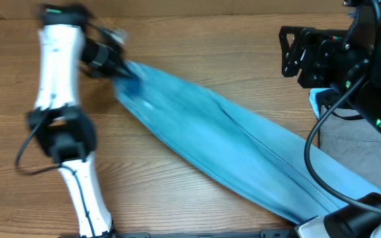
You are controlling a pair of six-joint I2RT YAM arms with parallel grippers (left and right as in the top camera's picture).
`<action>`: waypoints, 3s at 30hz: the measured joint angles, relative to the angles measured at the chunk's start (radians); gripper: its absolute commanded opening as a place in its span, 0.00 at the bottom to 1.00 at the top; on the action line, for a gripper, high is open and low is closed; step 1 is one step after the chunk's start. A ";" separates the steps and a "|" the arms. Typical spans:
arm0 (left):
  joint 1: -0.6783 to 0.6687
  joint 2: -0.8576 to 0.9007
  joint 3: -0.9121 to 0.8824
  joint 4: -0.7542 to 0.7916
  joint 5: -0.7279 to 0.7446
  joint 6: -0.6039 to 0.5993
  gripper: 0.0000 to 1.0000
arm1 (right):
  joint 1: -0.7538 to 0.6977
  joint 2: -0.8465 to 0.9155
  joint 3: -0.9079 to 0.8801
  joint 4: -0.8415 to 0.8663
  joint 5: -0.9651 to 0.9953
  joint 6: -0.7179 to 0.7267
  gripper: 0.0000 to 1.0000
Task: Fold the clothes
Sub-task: 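Grasp the jeans waistband with the left gripper and drag it leftward, then grasp the leg hems with the right gripper and pull them rightward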
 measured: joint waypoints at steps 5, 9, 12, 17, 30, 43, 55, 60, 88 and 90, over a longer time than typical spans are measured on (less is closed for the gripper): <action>0.267 -0.086 0.174 0.006 -0.037 -0.090 0.13 | 0.000 0.000 0.000 -0.001 0.005 -0.001 0.81; 0.423 -0.116 0.188 0.005 -0.055 -0.140 0.53 | 0.000 0.000 0.000 -0.013 0.005 0.000 0.82; 0.431 -0.114 0.188 0.006 -0.064 -0.157 1.00 | 0.000 0.000 -0.003 -0.028 0.013 0.003 0.84; 0.384 -0.121 0.188 0.002 -0.065 -0.164 1.00 | -0.029 0.014 -0.086 -0.026 0.023 0.070 0.85; 0.384 -0.385 0.187 0.002 -0.165 -0.164 1.00 | -0.237 0.198 -0.527 -0.018 -0.088 0.145 0.91; 0.362 -0.600 0.187 0.000 -0.195 -0.164 1.00 | -0.429 0.231 -1.302 0.316 -0.368 0.025 0.85; 0.336 -0.668 0.177 -0.002 -0.209 -0.168 1.00 | -0.428 0.188 -1.732 0.628 -0.461 0.079 0.18; 0.336 -0.740 0.137 -0.001 -0.245 -0.175 1.00 | -0.433 0.193 -1.740 0.589 -0.464 0.084 0.04; 0.336 -0.958 -0.811 0.148 -0.454 -0.292 1.00 | -0.620 -0.019 -1.537 0.399 -0.100 0.202 0.33; 0.336 -0.939 -0.851 0.189 -0.461 -0.294 1.00 | -0.620 -0.019 -1.536 0.399 -0.126 0.160 0.33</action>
